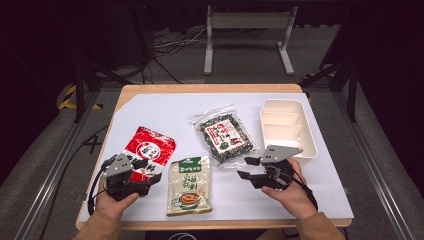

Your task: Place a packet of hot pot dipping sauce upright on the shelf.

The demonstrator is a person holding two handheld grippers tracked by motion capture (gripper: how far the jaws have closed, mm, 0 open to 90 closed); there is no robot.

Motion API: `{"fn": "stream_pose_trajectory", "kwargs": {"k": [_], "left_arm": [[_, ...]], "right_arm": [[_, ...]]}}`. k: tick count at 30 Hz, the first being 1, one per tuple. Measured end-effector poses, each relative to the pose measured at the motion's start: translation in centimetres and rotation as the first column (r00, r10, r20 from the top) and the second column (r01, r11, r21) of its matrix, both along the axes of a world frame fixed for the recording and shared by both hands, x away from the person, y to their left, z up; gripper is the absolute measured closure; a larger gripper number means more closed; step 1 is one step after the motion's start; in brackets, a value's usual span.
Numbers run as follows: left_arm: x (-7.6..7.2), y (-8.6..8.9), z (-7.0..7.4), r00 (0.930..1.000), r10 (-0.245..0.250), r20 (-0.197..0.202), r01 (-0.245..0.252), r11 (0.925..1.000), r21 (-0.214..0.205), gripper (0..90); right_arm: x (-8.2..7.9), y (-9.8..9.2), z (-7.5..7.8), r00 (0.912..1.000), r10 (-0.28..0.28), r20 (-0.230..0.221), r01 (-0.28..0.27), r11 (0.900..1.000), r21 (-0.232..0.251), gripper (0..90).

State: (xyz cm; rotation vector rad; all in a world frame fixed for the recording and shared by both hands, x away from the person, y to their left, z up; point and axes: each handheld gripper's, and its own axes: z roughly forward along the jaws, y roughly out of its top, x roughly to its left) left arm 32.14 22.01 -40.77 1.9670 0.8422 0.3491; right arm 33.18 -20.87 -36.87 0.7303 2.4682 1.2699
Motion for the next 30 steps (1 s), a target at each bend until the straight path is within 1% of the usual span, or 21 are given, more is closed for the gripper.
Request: {"fn": "stream_pose_trajectory", "kwargs": {"k": [2,9,12,16,20,23,26,27,30], "left_arm": [[0.0,0.0,0.0,1.0,0.005,0.0,-0.005,1.0,-0.002,28.3],[0.2,0.0,-0.1,1.0,0.005,-0.004,-0.005,1.0,-0.005,28.1],[0.2,0.1,0.0,1.0,0.008,0.002,-0.008,1.0,-0.005,28.0],[0.2,0.1,0.0,1.0,0.009,-0.002,-0.009,0.9999,-0.007,28.0],[0.3,0.2,-0.1,1.0,0.008,-0.002,-0.008,1.0,-0.004,27.9],[0.2,0.1,-0.1,1.0,0.006,-0.007,-0.007,0.9999,-0.01,27.9],[0.2,0.1,-0.1,0.9999,0.004,-0.01,-0.004,1.0,-0.007,27.9],[0.2,0.1,-0.1,0.9999,0.004,-0.011,-0.004,1.0,-0.007,27.9],[0.2,0.2,-0.1,1.0,0.005,-0.008,-0.005,1.0,-0.004,27.9]], "right_arm": [[0.3,0.4,0.4,0.9999,0.011,-0.005,-0.011,0.9999,-0.011,46.1],[1.3,1.8,1.5,0.9985,0.048,-0.025,-0.049,0.9987,-0.016,42.6],[1.9,2.6,1.8,0.9972,0.065,-0.037,-0.066,0.9977,-0.014,41.9],[3.0,3.8,2.1,0.9933,0.093,-0.068,-0.095,0.9953,-0.018,40.8],[4.0,5.3,2.4,0.9888,0.125,-0.082,-0.128,0.9914,-0.028,40.1],[4.8,6.4,2.3,0.9848,0.145,-0.095,-0.15,0.9878,-0.042,39.5],[5.6,7.4,2.3,0.9806,0.16,-0.113,-0.167,0.9847,-0.051,39.1],[5.6,7.4,2.3,0.9806,0.16,-0.113,-0.167,0.9847,-0.051,39.1],[6.2,8.2,2.2,0.9769,0.172,-0.126,-0.181,0.9816,-0.061,38.6]]}}
